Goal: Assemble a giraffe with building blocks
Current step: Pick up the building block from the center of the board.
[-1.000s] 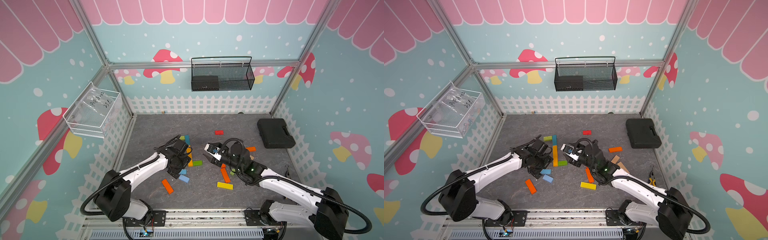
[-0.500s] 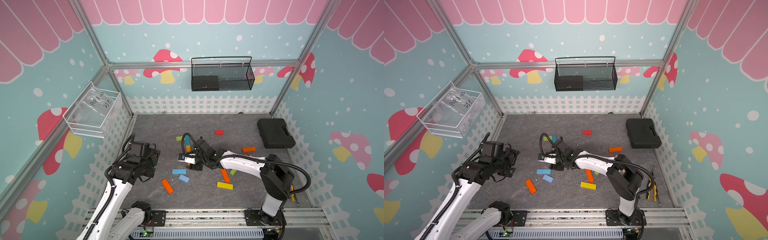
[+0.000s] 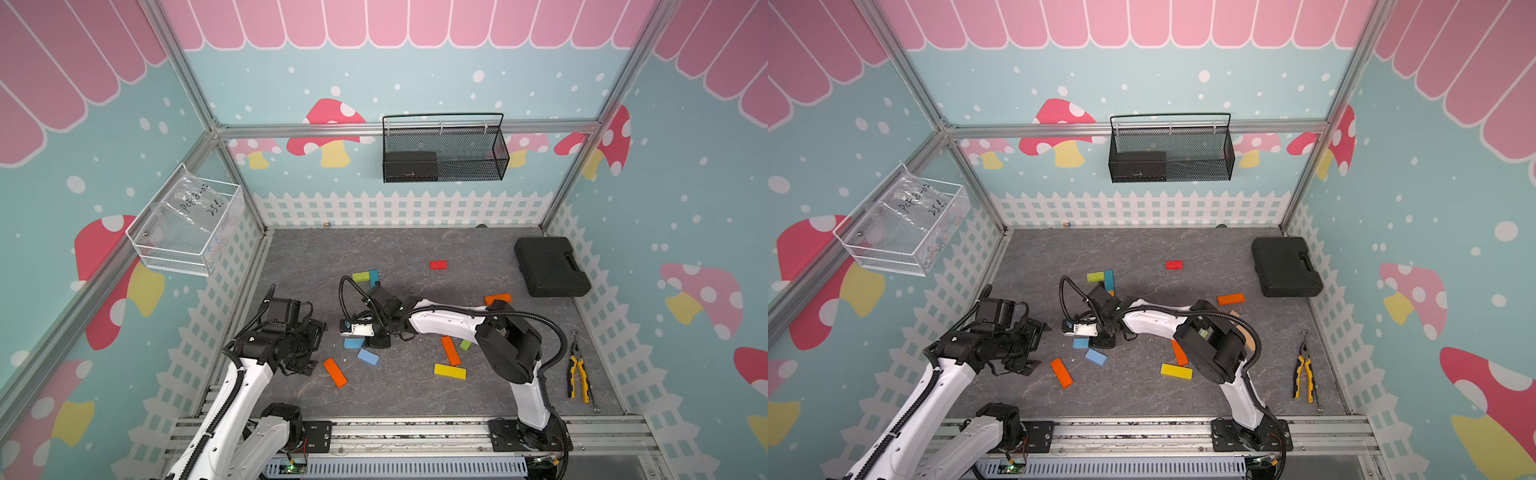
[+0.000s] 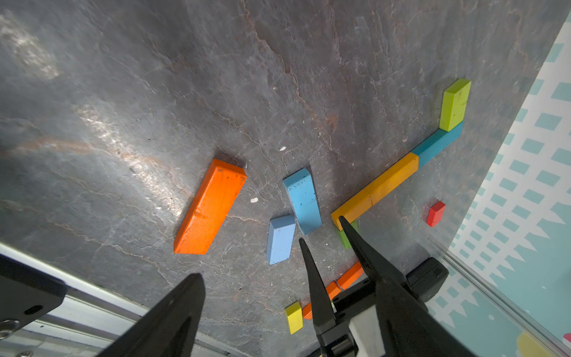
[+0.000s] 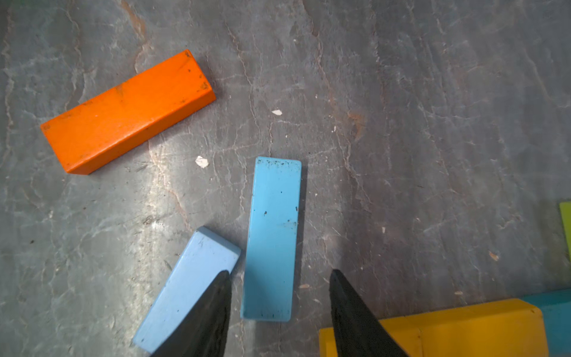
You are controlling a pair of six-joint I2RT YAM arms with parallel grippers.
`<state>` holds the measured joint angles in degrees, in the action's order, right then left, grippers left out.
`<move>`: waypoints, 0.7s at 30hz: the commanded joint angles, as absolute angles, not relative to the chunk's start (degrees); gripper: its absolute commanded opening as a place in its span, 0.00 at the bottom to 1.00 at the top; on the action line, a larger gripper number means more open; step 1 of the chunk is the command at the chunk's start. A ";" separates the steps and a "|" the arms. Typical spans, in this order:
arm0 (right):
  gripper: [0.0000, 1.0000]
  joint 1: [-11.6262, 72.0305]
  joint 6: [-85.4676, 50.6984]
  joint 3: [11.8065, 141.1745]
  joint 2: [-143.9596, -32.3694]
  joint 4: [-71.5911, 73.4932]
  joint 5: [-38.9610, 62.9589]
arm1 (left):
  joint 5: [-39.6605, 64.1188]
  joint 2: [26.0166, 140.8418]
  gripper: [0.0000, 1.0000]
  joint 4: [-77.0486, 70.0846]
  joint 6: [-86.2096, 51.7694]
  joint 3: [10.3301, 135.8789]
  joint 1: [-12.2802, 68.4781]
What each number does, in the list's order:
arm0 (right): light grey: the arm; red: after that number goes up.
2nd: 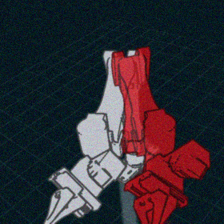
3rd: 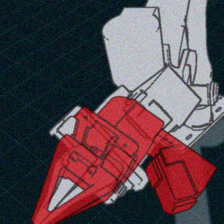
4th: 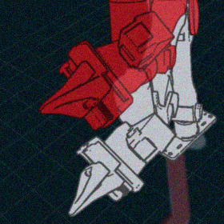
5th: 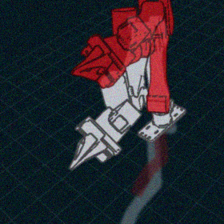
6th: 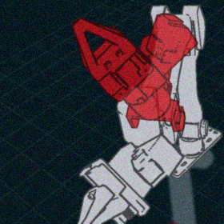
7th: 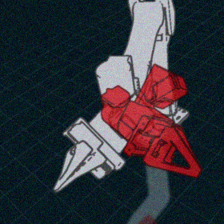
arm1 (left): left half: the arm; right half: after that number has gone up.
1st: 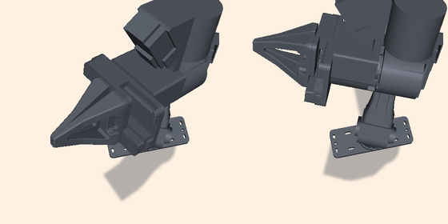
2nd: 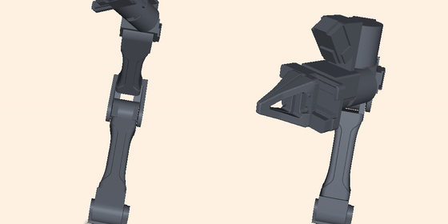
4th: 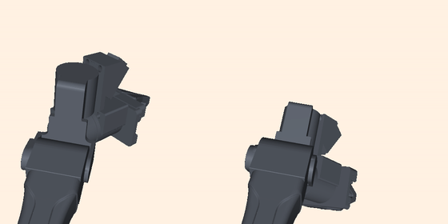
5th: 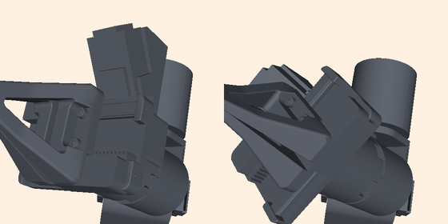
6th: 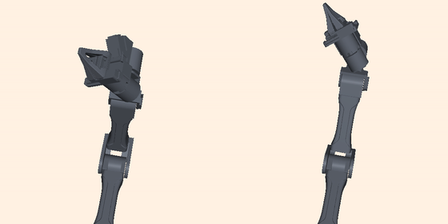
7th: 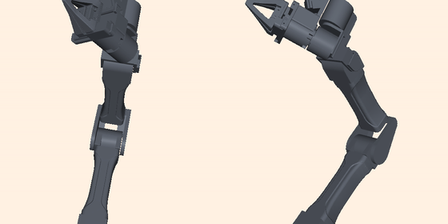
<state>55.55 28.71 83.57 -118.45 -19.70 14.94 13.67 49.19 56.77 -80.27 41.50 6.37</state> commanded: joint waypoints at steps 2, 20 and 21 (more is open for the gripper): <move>0.52 55.99 29.05 85.77 -120.76 -21.67 16.12 | 14.95 47.93 0.89 55.84 -80.07 39.93 5.71; 0.24 56.13 29.44 91.32 -127.20 -23.79 16.35 | 15.90 46.23 0.89 55.90 -79.79 38.01 4.66; 0.19 56.08 29.68 91.10 -126.79 -23.99 16.26 | 15.90 46.29 0.89 55.87 -79.65 37.98 4.66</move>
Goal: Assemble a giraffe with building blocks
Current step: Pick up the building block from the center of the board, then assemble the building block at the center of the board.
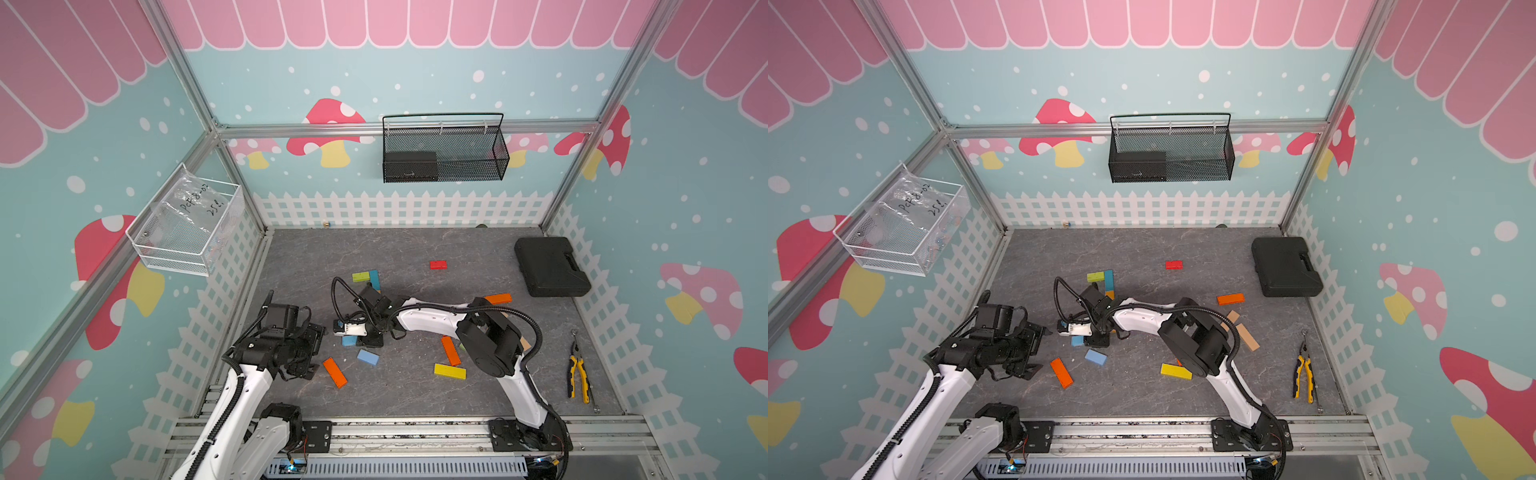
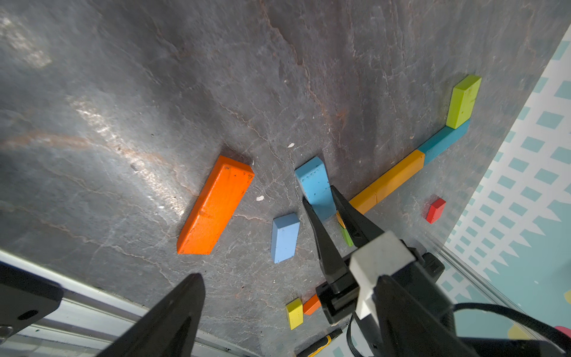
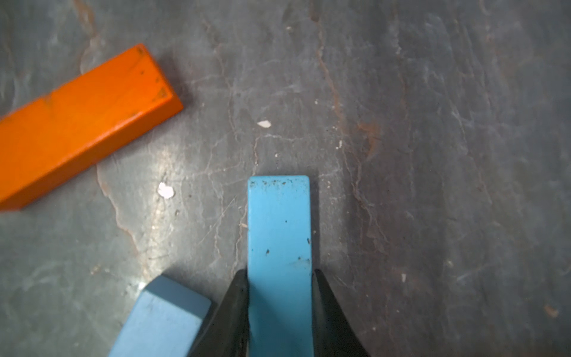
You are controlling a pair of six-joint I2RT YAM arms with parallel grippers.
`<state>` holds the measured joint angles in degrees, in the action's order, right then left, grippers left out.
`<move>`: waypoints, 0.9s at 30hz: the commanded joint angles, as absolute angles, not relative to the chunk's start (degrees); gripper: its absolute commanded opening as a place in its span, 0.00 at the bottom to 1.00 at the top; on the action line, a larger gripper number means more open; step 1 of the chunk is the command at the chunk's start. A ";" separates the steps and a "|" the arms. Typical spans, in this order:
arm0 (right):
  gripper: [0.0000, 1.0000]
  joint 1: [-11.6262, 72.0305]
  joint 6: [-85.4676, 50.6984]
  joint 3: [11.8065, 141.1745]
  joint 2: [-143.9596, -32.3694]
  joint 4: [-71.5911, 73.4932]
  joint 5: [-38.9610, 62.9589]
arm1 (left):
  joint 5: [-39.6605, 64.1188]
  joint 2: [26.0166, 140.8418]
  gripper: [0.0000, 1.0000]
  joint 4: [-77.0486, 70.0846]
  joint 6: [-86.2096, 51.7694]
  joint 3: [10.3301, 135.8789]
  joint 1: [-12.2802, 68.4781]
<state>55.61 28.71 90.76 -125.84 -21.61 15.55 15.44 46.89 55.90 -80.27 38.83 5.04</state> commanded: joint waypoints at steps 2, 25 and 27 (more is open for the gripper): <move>0.11 56.09 30.51 90.39 -125.07 -24.24 16.35 | 15.82 46.40 0.89 55.88 -79.55 38.08 4.57; 0.00 39.64 54.79 60.02 -95.05 -20.61 7.85 | 16.95 61.62 0.90 41.85 -78.57 40.61 13.32; 0.00 38.58 55.05 58.89 -95.05 -20.04 7.73 | 17.54 63.46 0.90 40.78 -78.16 40.99 13.66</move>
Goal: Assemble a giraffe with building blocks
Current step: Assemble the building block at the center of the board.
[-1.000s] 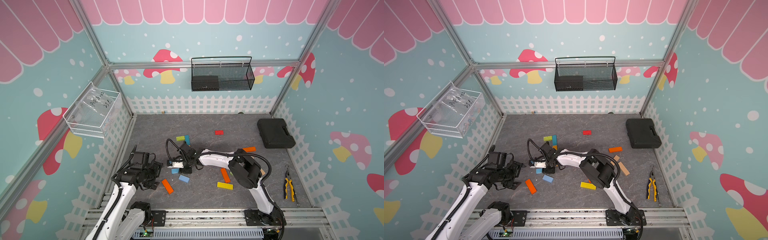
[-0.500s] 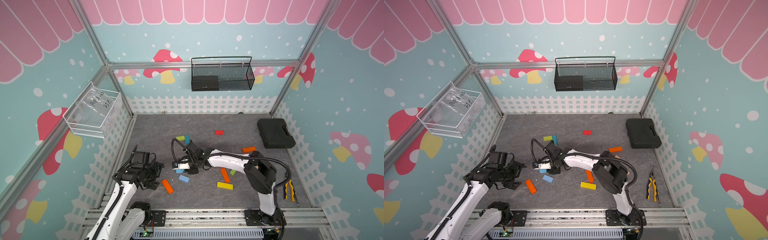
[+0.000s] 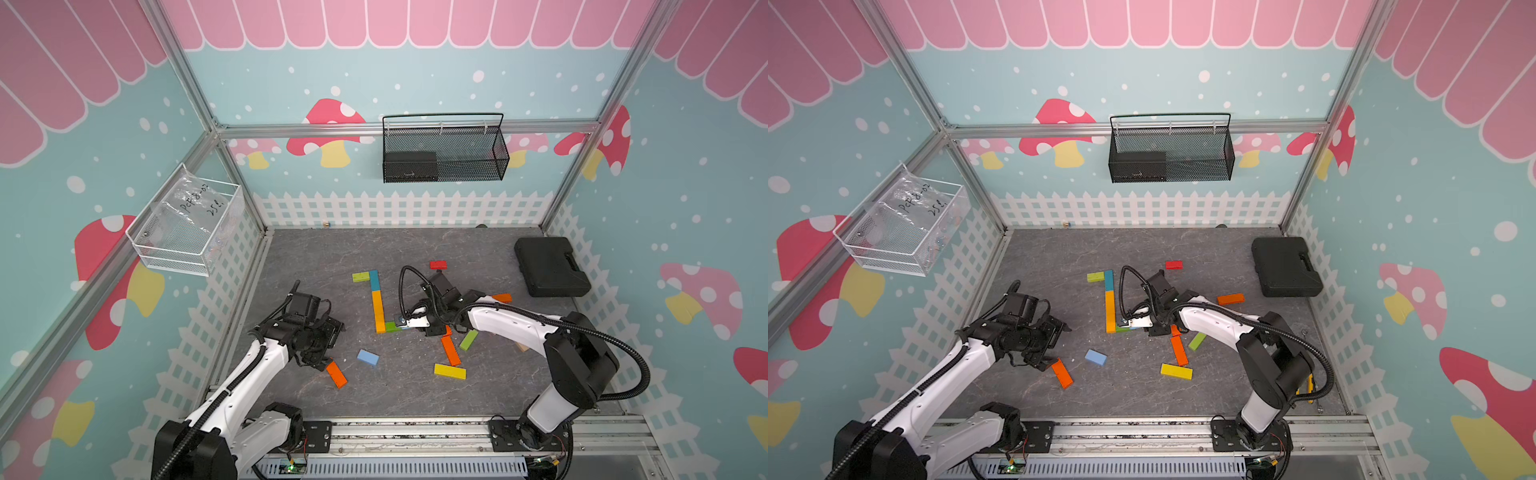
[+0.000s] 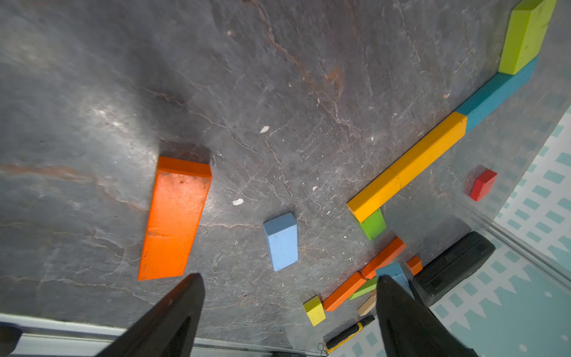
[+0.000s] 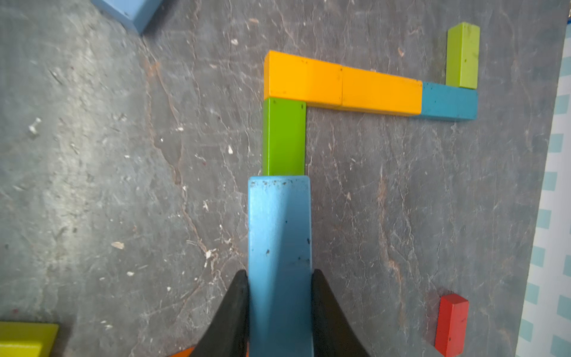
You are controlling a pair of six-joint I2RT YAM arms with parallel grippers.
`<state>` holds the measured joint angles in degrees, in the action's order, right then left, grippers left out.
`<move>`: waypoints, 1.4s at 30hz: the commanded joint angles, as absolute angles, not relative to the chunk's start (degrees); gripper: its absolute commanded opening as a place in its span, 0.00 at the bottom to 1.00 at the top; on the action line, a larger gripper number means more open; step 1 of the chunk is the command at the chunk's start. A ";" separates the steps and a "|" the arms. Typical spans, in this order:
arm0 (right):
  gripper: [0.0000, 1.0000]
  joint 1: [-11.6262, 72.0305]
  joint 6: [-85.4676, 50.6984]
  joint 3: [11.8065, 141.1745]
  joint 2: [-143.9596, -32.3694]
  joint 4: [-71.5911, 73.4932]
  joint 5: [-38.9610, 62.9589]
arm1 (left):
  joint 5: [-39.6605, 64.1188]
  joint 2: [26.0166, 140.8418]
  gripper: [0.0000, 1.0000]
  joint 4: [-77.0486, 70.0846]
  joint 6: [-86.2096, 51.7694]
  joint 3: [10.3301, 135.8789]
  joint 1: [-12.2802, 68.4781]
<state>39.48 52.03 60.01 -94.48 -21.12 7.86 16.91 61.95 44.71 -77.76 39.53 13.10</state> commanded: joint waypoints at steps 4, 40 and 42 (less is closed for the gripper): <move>0.00 37.13 55.94 57.40 -96.41 -18.90 7.82 | 18.17 65.33 0.90 39.09 -77.81 41.13 14.01; 0.24 35.10 55.23 60.73 -105.91 -19.86 11.49 | 17.41 65.04 0.90 38.23 -78.19 40.17 13.98; 0.28 35.12 55.26 60.81 -106.15 -19.78 11.50 | 17.49 65.13 0.90 38.22 -78.20 40.17 13.98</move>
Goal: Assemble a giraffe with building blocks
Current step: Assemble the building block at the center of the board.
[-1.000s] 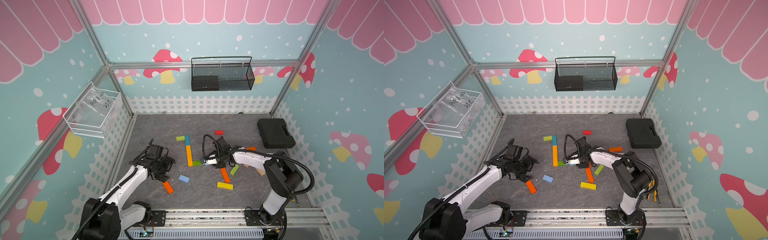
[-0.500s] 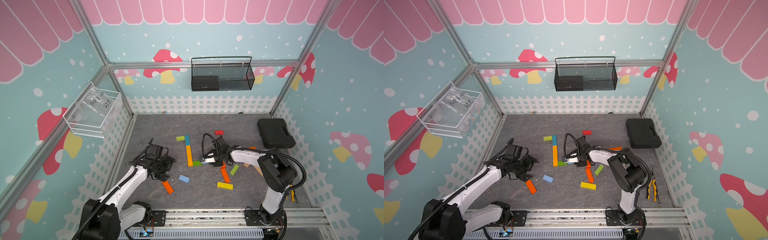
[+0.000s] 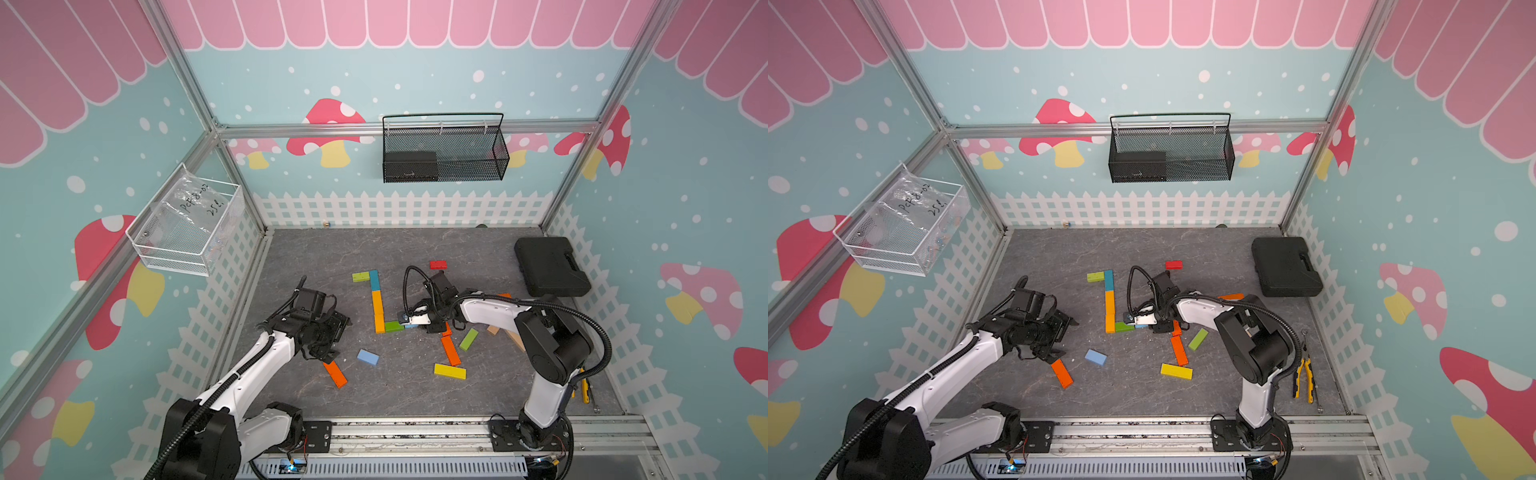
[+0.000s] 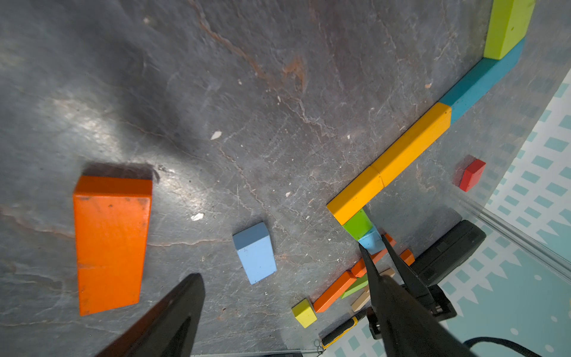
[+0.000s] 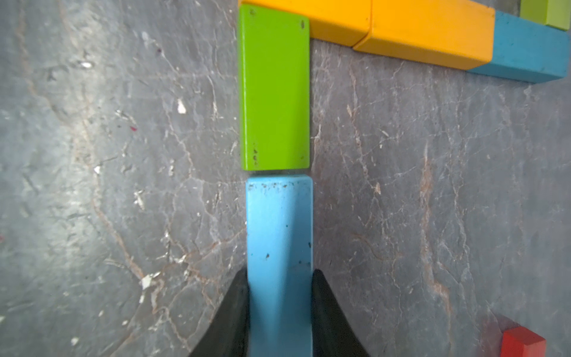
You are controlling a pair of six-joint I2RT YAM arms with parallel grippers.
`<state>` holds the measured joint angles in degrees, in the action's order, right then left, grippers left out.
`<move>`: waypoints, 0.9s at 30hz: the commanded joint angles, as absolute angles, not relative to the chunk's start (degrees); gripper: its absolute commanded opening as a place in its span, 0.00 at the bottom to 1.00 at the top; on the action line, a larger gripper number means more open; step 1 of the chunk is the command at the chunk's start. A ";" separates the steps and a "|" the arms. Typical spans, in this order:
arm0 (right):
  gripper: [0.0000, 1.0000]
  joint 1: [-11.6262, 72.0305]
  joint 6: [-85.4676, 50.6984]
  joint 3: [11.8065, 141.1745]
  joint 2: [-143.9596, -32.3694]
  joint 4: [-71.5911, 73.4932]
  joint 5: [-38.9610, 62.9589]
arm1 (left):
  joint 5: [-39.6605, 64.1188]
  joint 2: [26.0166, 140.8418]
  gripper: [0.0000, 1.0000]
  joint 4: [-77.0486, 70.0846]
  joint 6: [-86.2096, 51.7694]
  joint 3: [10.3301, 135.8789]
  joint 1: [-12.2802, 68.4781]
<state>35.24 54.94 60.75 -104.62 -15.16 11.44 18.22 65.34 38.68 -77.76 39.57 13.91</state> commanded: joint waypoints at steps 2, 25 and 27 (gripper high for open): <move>0.32 35.17 55.05 61.06 -106.64 -19.56 11.51 | 17.36 65.04 0.90 38.23 -78.19 40.09 14.01; 0.40 36.04 54.40 63.72 -108.37 -21.36 13.00 | 17.56 64.42 0.90 37.96 -78.31 39.29 13.89; 0.39 36.17 54.28 63.90 -108.37 -21.62 13.18 | 17.64 64.51 0.90 37.88 -78.19 39.29 13.89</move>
